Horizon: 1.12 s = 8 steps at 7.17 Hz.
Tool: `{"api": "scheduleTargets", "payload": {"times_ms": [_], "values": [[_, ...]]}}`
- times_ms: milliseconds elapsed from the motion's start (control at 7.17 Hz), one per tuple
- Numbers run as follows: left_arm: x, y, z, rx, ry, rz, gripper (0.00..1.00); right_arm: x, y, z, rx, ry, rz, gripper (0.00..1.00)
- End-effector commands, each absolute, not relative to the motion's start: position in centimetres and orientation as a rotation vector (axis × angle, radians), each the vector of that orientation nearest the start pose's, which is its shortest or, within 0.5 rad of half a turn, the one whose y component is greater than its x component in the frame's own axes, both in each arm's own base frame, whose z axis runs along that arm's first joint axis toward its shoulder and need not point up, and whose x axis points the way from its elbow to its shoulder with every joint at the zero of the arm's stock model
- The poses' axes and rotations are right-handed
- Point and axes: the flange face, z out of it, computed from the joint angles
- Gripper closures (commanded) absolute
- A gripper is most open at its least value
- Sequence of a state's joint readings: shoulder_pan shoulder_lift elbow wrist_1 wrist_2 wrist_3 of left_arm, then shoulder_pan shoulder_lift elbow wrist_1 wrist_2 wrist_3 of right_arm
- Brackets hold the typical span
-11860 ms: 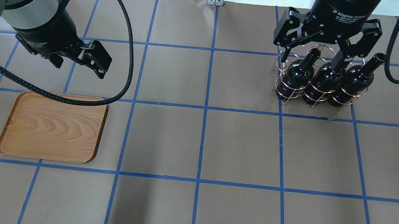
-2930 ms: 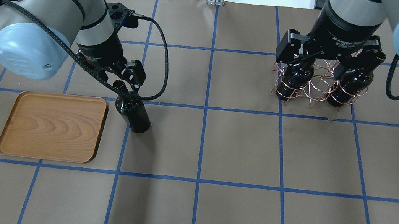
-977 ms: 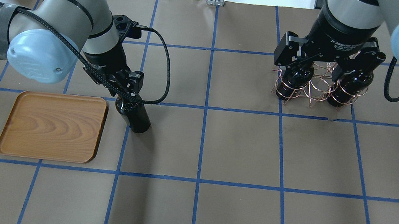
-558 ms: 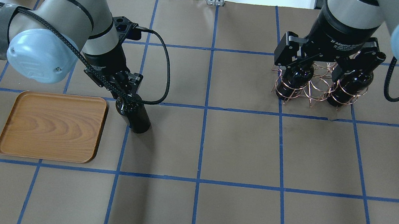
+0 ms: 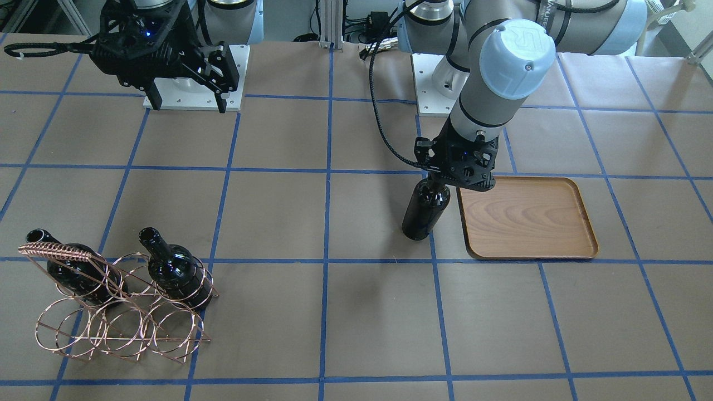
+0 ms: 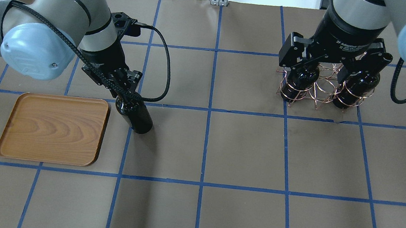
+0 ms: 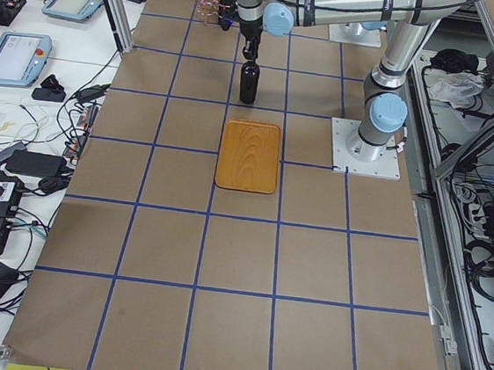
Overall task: Take wine from basket and place on tray
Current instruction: 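Close the left gripper on the bottle neck and lift it, then tilt and lay the bottle down onto the wooden tray with the left gripper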
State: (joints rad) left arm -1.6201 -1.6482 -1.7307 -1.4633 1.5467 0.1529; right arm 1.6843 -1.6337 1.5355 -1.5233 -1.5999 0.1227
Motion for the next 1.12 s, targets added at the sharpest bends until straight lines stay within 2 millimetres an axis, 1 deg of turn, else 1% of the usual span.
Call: {"api": "scheduleTargets", "payload": {"times_ms": [0,140,279,419,558,698,837,977], "values": [[-14.1,-50.3,42.3,0.279,3.149,0.204,1.00,18.3,-45.0,53.1,0.016,3.163,-0.085,0.00],[-11.2,-50.8,43.6,0.271,3.126,0.187,1.00,18.3,-45.0,53.1,0.016,3.162,-0.085,0.00],[-7.6,-51.0,44.1,0.345,3.112,0.189,1.00,18.3,-45.0,53.1,0.016,3.162,-0.085,0.00],[-3.4,-51.1,44.4,0.364,3.087,0.195,1.00,18.3,-45.0,53.1,0.016,3.162,-0.085,0.00],[-0.1,-50.7,44.2,0.424,3.064,0.219,1.00,18.3,-45.0,53.1,0.016,3.163,-0.085,0.00],[2.4,-50.1,44.1,0.400,3.075,0.224,1.00,18.3,-45.0,53.1,0.016,3.162,-0.085,0.00],[5.2,-49.1,42.6,0.407,3.097,0.268,1.00,18.3,-45.0,53.1,0.016,3.162,-0.085,0.00],[7.6,-48.3,40.9,0.398,3.117,0.293,1.00,18.3,-45.0,53.1,0.016,3.163,-0.085,0.00]]}}
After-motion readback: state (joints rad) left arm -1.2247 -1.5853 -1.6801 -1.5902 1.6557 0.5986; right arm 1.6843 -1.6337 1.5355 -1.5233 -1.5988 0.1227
